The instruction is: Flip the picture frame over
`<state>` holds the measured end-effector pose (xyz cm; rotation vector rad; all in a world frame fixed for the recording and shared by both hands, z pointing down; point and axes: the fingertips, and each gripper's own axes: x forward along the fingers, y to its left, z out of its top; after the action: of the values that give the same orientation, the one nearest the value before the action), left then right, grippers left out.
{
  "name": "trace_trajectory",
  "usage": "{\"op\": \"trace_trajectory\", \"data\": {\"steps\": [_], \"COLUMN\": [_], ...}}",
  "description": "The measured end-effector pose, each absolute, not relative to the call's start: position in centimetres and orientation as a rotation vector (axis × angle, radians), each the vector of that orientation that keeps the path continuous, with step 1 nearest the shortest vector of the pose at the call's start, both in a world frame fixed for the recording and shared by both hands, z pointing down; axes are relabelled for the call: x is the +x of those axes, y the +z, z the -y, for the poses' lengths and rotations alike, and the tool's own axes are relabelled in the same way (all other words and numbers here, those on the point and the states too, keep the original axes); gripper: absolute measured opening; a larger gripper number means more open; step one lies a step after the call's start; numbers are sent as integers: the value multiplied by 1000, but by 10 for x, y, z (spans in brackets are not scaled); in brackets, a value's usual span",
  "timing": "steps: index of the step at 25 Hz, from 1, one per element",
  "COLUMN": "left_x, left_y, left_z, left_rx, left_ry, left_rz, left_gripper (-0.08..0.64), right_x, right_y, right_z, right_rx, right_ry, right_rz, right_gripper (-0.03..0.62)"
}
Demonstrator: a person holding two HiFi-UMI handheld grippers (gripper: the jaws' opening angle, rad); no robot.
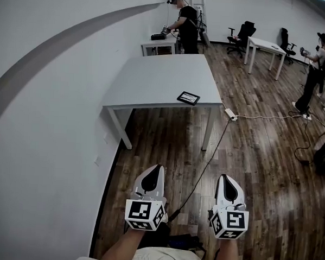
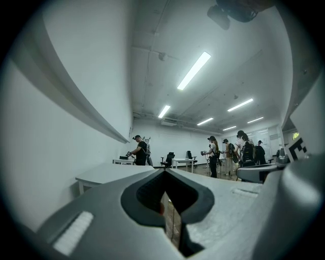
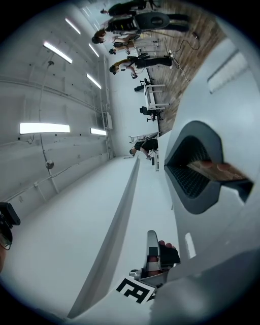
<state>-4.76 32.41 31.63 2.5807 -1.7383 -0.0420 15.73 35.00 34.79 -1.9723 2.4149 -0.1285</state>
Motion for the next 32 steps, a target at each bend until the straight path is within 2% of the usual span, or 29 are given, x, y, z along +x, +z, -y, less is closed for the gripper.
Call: {"op": "trace_trajectory", "data": {"steps": [32], "left_x": [-135], "left_y": [326], "left_z": [-73], "left_rx": [2623], "left_ry": [-116], "left_rz": [1594], "left_gripper": [0], "right_x": [46], "right_y": [348], "right_z": [-109], "right_rx": [-2100], "right_ry": [-104], "right_rz": [-2448], "right_gripper": [26]}}
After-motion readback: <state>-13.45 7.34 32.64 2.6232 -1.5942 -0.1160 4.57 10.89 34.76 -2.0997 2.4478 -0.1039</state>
